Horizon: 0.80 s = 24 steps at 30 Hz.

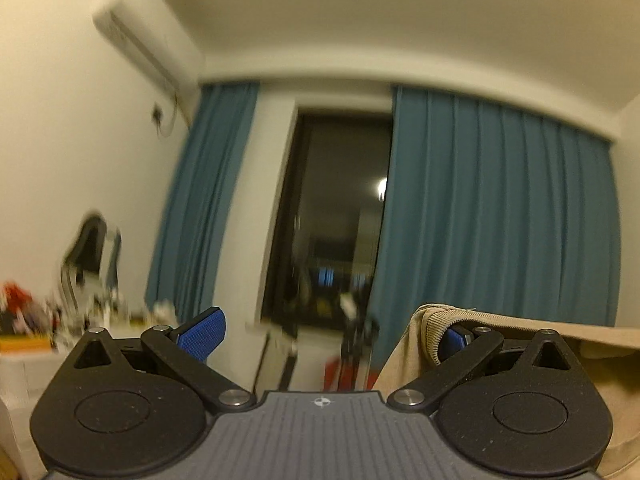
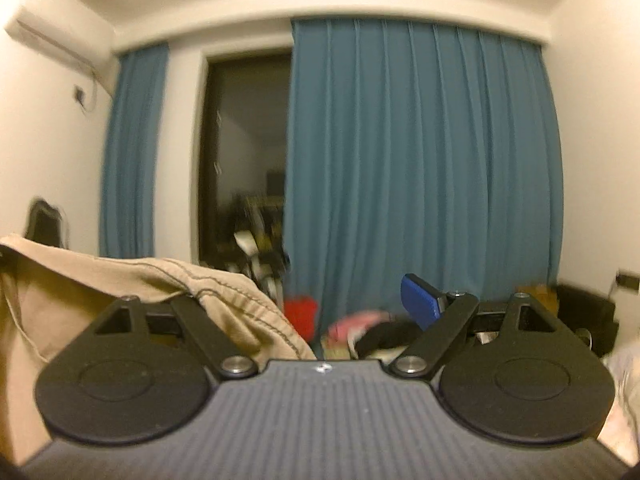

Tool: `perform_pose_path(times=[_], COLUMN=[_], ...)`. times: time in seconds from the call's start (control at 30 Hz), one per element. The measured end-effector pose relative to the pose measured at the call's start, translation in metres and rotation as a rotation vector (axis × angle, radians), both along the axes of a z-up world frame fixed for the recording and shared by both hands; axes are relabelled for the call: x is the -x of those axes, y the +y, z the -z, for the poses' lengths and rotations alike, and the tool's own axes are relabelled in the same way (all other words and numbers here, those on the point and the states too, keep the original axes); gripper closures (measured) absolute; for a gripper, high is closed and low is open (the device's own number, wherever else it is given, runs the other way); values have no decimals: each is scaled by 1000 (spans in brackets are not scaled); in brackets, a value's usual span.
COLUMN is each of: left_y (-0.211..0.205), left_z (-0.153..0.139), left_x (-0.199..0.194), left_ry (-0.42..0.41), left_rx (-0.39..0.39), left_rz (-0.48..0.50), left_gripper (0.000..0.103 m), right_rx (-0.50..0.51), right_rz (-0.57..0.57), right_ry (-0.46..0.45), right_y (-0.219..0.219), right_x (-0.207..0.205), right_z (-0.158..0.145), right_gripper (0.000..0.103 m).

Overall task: Fold clothes
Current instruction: 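Lift the T-shirt high with both grippers and shake it out, then lay the T-shirt flat on the bed and open both grippers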

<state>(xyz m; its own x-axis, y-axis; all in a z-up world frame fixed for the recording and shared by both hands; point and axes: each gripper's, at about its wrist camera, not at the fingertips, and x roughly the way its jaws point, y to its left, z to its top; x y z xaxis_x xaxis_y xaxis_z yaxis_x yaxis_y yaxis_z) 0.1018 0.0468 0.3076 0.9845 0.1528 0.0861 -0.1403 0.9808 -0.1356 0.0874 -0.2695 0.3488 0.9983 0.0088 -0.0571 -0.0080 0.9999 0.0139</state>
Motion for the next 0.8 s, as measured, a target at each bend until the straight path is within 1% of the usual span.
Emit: perform_pose_path(times=[0.07,0.13,0.27,0.33,0.4,0.43,0.5,0.57,0.63,0.7,0.73,0.8], left_y=[2,0,-5,-10,-13,-12,-5,2,7,10,12,12], left_z=[27,60,141,186,238,262,304,343,370,384,386,388], left_x=[-50,-105,-214,-265,-314,-336,-377,-413,-437,-455,-465,-472], left_ry=[56,100,218,285,367,414,524,646,777,886,940,1032], left_rx=[12,5,14,-5,-26,-22,4,40,59,72,70,46], left_rz=[2,-12,-23,-17,6,19,63,110,139,189,221,288], left_gripper=[0,0,0,0,0,0,2,5,6,6,6,5], right_rx=[3,16,41,45,23,-1,-28,-24,-14,15,40,78], right_rz=[2,16,37,50,76,83,85,80,63,11,-5,-56], right_ry=[57,95,157,200,282,328,410,504,611,735,787,873], right_y=[-2,-1,-2,-3,-7,-11,-13,-14,-14,-9,-3,10], right_x=[-44,-89,-193,-239,-295,-315,-360,-393,-424,-445,-453,-458], right_z=[30,60,127,160,196,220,260,300,339,368,378,385], right_gripper=[18,18,18,18,18,18,18,18,18,18,18,18])
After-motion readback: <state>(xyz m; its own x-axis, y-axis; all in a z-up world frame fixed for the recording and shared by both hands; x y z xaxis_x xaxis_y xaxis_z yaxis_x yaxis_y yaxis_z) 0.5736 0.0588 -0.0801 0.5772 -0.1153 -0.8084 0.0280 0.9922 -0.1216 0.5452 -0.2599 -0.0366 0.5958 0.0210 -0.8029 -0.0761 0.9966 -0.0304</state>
